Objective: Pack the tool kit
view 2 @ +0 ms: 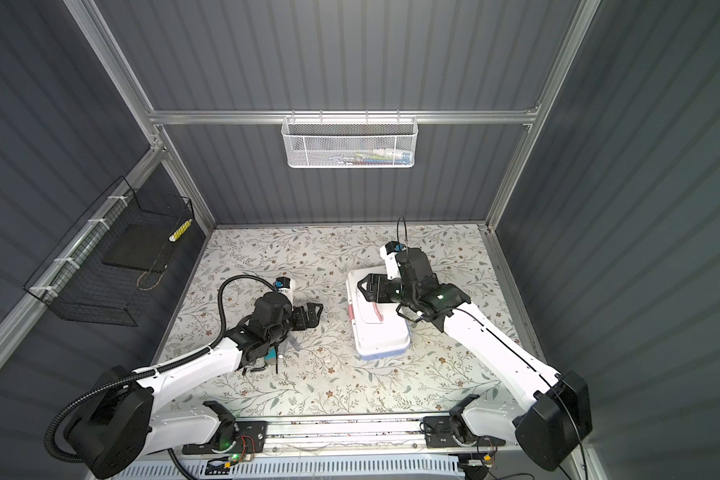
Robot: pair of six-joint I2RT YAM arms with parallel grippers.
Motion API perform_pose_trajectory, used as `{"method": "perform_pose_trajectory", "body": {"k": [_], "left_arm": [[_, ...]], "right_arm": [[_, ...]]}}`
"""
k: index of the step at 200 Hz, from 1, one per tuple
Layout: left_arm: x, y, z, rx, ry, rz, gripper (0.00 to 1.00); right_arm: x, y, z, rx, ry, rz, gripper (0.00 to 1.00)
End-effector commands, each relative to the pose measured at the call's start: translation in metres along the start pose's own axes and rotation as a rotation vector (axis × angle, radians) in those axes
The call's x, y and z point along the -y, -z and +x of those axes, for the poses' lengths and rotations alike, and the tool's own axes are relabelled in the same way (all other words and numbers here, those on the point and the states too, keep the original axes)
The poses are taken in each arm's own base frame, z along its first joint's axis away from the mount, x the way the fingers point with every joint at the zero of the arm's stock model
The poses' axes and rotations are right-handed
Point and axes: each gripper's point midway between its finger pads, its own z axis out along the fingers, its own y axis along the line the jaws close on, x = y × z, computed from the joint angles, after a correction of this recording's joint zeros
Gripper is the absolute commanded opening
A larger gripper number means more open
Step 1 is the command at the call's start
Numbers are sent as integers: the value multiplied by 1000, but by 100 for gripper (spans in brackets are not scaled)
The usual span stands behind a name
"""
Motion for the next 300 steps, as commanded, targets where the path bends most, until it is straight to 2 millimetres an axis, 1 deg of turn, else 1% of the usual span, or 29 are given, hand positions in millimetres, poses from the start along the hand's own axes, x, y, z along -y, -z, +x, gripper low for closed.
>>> {"method": "perform_pose_trajectory", "body": {"k": [1,32,74,94,110,141,181,215,254,273,294,300], "left_arm": [[-5,1,11,-32,-28,-16,99],[-4,0,12,-33,-26,-11,99],[-3,-4,17,-38,-2,5,99],[-3,-5,20,-46,3,11,99],[-2,-7,21,-52,4,15,99],[1,-8,22,-56,8,33,100],[1,-8,22,-55,11,37,99],[2,-9,23,-63,9,39,100],[1,-8,24,-59,10,40,99],[0,-9,24,-61,10,32,100],[1,-10,24,-71,9,32,100],[2,-10,23,-69,10,34,99]], "right_arm": [[33,4,10,-46,71,279,71],[30,1,16,-105,162,403,70],[19,-16,27,-161,271,497,66],[23,-24,32,-197,312,577,64],[27,-28,32,-202,339,620,62],[33,-33,33,-205,351,649,57],[39,-37,34,-206,352,674,48],[42,-41,39,-214,324,652,41],[52,-40,41,-217,303,682,33],[53,-39,42,-216,287,679,30],[51,-39,42,-211,270,665,23],[51,-39,43,-210,263,658,22]]}}
